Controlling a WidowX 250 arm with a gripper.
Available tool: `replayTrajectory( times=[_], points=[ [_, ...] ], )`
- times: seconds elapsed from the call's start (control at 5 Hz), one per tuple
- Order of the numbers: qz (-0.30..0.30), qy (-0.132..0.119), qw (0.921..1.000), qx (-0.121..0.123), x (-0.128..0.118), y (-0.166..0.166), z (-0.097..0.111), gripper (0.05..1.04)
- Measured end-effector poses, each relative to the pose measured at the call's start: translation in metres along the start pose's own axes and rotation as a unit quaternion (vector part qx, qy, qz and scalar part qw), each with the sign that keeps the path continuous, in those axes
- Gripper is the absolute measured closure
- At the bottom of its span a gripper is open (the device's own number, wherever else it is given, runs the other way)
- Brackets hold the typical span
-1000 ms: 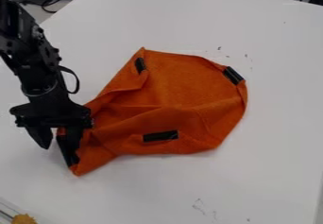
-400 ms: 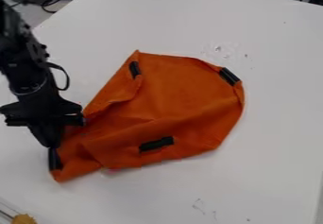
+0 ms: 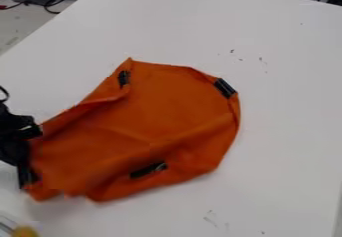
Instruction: Unfold the cloth from top left to bottom right
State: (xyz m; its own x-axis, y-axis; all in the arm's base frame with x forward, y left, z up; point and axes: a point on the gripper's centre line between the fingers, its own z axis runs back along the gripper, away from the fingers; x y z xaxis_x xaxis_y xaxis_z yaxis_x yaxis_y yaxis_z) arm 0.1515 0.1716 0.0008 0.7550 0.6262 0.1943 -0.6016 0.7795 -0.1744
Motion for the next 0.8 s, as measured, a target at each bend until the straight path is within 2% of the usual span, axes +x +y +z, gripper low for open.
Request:
replayTrajectory(
  times=[0.2, 0.4, 0.6, 0.8],
  points=[
    [-0.019, -0.02, 0.999, -0.034, 0.04, 0.012, -0.016, 1.007],
    [-0.043, -0.02, 0.9981, -0.038, 0.061, 0.009, -0.022, 0.903],
    [-0.064, 0.007, 0.9979, -0.011, 0.065, -0.006, -0.025, 0.729],
    [-0.093, 0.024, 0.9951, 0.021, 0.066, -0.025, -0.02, 0.518]
  ],
)
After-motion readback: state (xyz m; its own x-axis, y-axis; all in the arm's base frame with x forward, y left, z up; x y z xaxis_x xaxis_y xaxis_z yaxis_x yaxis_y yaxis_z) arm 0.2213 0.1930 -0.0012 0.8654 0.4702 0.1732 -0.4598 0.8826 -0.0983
